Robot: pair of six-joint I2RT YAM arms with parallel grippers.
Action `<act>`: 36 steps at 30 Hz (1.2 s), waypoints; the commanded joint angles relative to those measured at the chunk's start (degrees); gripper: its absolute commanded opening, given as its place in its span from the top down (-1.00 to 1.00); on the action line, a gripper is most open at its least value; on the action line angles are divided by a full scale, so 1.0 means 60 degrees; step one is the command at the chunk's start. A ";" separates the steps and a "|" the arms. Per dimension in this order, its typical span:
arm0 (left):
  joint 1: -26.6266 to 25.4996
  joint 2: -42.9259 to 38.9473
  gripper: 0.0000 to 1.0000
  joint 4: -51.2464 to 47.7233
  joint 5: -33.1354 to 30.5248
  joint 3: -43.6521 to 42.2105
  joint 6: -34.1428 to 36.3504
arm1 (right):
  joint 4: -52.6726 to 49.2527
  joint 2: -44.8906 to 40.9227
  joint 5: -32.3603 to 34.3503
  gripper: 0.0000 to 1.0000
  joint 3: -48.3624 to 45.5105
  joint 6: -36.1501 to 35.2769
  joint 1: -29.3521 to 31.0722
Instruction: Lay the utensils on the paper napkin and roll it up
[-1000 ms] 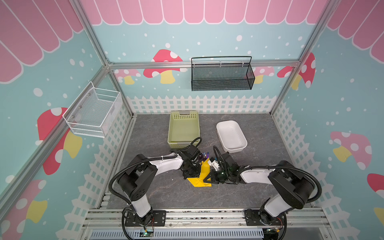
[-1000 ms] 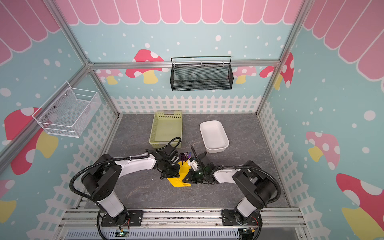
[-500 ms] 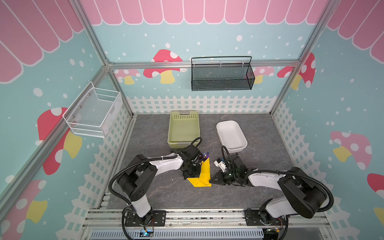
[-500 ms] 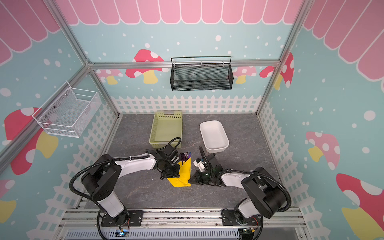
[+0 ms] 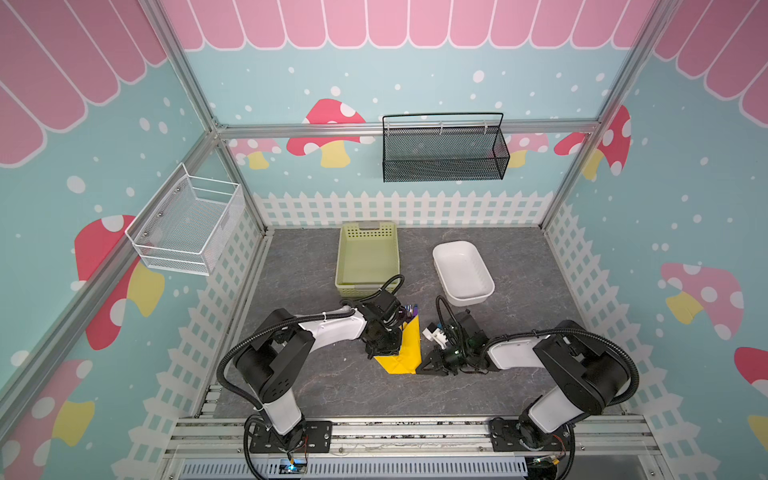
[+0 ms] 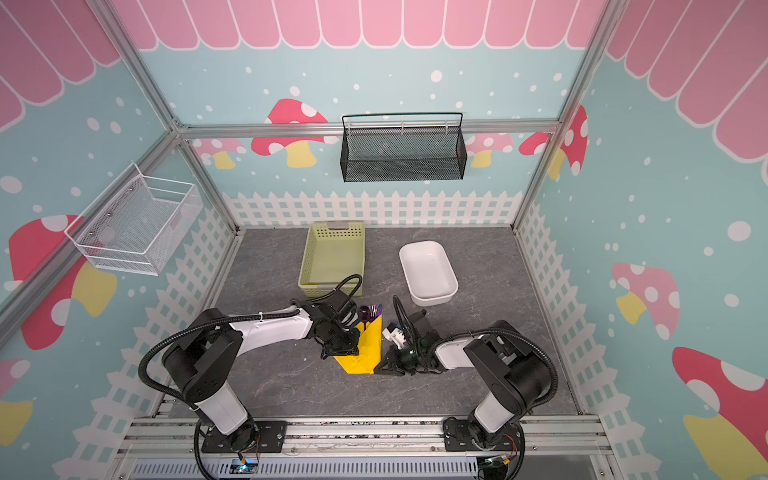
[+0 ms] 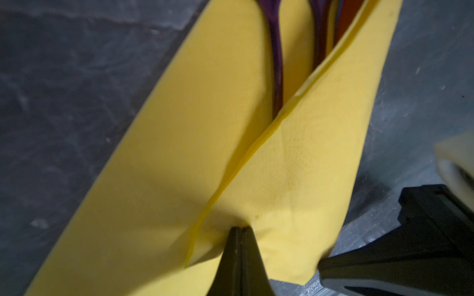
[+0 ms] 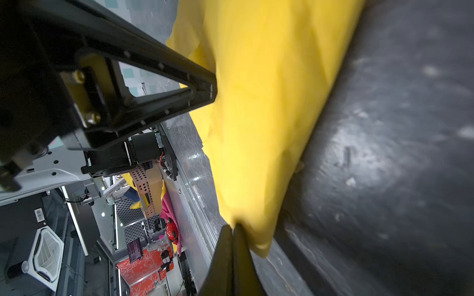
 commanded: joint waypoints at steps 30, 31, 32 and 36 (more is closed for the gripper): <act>0.0047 0.0121 0.93 -0.0449 -0.0773 -0.0292 0.0113 | -0.0895 -0.0176 0.0938 1.00 0.0022 -0.0312 -0.0274; 0.0047 0.0112 0.93 -0.0450 -0.0772 -0.0290 0.0112 | -0.0985 -0.0121 0.1022 1.00 0.0036 -0.0368 -0.0278; 0.0047 0.0112 0.93 -0.0446 -0.0785 -0.0296 0.0113 | -0.1163 -0.0040 0.1127 1.00 0.0070 -0.0468 -0.0278; 0.0061 0.0086 0.93 -0.0464 -0.0771 -0.0296 0.0115 | -0.1909 0.0050 0.1455 1.00 0.0322 -0.0888 -0.0279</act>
